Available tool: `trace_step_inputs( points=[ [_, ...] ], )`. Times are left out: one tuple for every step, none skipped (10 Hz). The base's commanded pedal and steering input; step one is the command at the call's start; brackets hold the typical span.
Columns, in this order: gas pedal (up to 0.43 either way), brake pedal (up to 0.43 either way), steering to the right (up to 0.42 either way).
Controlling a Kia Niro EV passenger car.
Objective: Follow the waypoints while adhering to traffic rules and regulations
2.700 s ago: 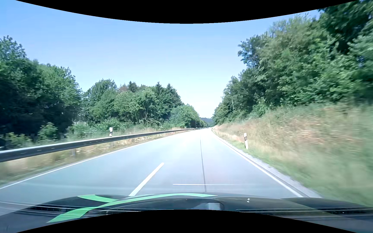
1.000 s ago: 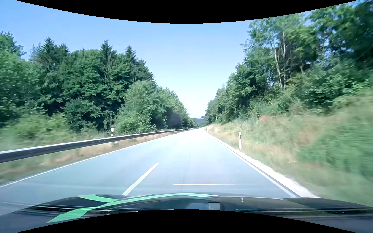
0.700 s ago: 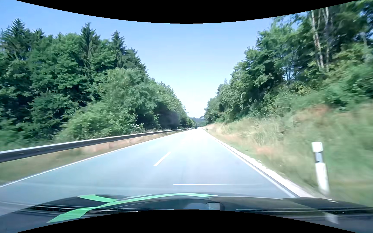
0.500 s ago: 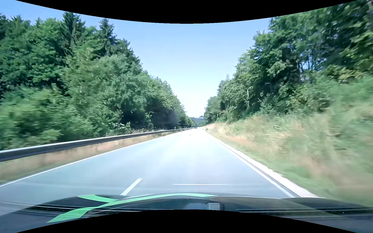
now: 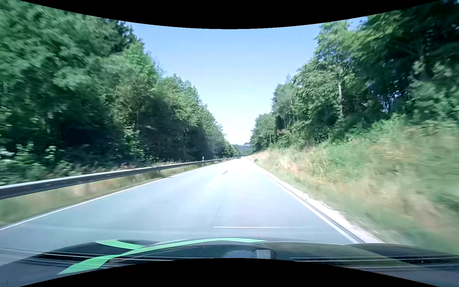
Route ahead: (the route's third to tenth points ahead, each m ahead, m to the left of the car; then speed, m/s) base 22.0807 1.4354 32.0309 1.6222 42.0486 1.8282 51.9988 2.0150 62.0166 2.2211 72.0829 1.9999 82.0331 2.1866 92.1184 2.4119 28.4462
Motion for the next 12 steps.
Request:
trace_step_inputs(
  points=[
    [0.240,0.000,-0.002],
    [0.248,0.000,-0.002],
    [0.268,0.000,-0.003],
    [0.287,0.000,-0.004],
    [0.299,0.000,-0.004],
    [0.311,0.000,-0.004],
    [0.311,0.000,-0.004],
    [0.311,0.000,-0.004],
    [0.287,0.000,-0.004],
    [0.240,0.000,-0.003],
    [0.228,0.000,-0.003],
    [0.228,0.000,-0.003]
  ],
)
